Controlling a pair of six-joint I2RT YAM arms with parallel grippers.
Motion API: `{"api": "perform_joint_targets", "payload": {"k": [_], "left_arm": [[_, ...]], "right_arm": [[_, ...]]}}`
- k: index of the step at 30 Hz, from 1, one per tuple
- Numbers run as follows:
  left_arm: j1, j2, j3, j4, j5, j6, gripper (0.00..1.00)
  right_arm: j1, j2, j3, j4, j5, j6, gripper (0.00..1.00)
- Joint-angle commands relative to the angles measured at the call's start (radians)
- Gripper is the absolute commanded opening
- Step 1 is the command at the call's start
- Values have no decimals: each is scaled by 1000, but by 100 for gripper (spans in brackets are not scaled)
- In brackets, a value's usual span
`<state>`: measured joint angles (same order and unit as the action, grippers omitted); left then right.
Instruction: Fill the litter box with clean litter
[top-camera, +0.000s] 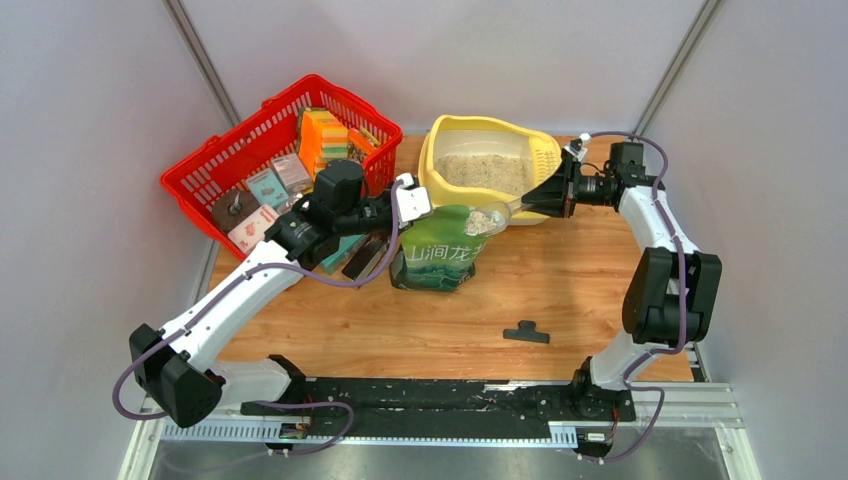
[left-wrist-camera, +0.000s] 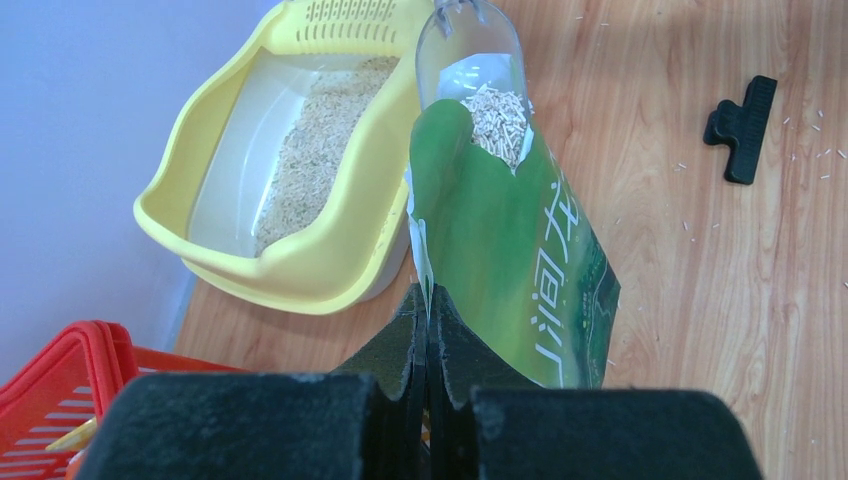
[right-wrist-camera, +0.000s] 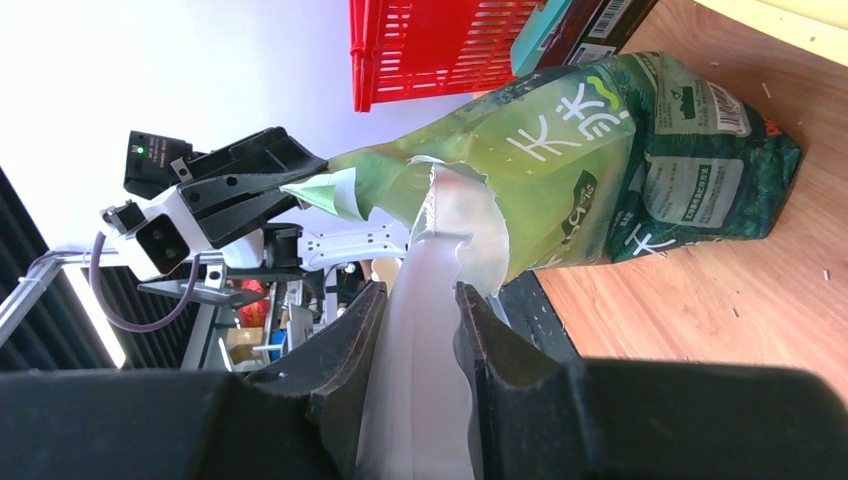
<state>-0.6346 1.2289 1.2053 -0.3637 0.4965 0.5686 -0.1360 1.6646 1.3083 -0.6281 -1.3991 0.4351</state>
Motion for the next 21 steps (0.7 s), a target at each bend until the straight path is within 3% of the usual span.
{"api": "perform_joint_targets", "payload": {"k": [1, 4, 21], "left_arm": [[4, -46, 57, 5, -4, 40, 0], [4, -42, 62, 6, -4, 31, 0], [6, -29, 80, 2, -22, 20, 0]], "right_arm": [[-31, -22, -15, -30, -74, -42, 0], [-54, 12, -29, -79, -72, -111, 0], [-77, 84, 20, -111, -156, -124, 0]]}}
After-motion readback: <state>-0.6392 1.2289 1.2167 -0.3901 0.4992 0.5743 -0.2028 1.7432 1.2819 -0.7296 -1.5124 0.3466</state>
